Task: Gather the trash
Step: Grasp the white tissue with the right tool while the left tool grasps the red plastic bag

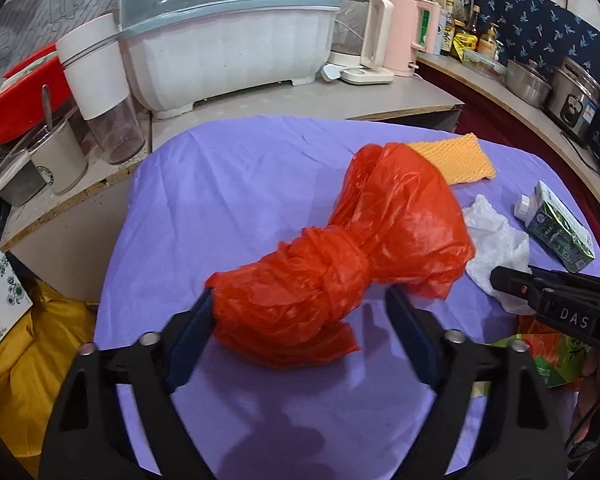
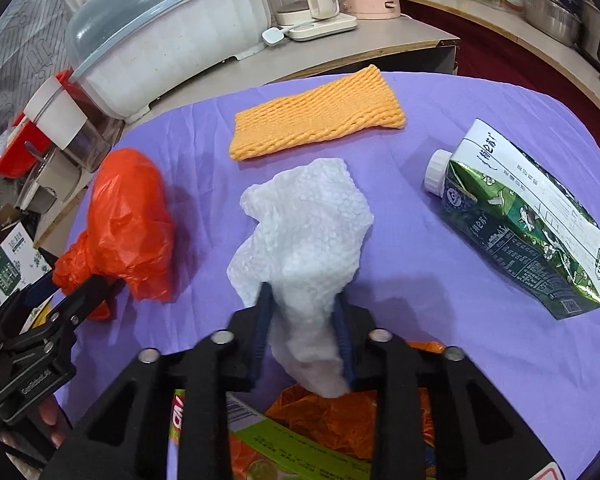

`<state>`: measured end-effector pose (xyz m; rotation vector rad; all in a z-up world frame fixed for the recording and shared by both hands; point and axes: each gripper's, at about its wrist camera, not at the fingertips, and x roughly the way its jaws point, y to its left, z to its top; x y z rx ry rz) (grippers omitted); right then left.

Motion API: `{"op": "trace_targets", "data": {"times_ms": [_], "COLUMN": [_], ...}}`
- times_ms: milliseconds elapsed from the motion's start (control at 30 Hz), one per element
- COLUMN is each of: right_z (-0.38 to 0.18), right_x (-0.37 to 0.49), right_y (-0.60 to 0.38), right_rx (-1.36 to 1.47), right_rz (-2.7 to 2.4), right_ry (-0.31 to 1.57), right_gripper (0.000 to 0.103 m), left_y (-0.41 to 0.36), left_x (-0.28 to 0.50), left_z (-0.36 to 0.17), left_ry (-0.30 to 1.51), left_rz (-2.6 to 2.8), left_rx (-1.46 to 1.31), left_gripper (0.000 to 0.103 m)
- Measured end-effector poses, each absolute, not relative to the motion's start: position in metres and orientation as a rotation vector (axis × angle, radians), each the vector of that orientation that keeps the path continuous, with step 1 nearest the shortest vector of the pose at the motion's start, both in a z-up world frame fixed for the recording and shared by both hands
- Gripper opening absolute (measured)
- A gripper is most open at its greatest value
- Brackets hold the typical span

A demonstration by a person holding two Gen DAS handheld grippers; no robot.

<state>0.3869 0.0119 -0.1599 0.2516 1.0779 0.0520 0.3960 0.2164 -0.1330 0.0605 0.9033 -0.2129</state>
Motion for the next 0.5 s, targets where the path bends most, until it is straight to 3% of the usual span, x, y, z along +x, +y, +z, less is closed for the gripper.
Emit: {"op": "trace_targets", "data": {"times_ms": [100, 500], "right_z": [-0.157, -0.115], "right_x": [0.383, 0.341], "right_y": [0.009, -0.024], "right_rx": [0.262, 0.305], "right_rz": [0.064, 0.05], "right_ry": [1.071, 0.976], "right_gripper": [0.01, 0.008], "left_y": [0.212, 0.176], "left_x": [0.391, 0.348], "left_z": [-0.131, -0.109], "left_ry": [0.904, 0.903], "left_rz": [-0.215, -0.234], "left_rx": [0.049, 0.027], "left_gripper": [0.055, 0.022]}}
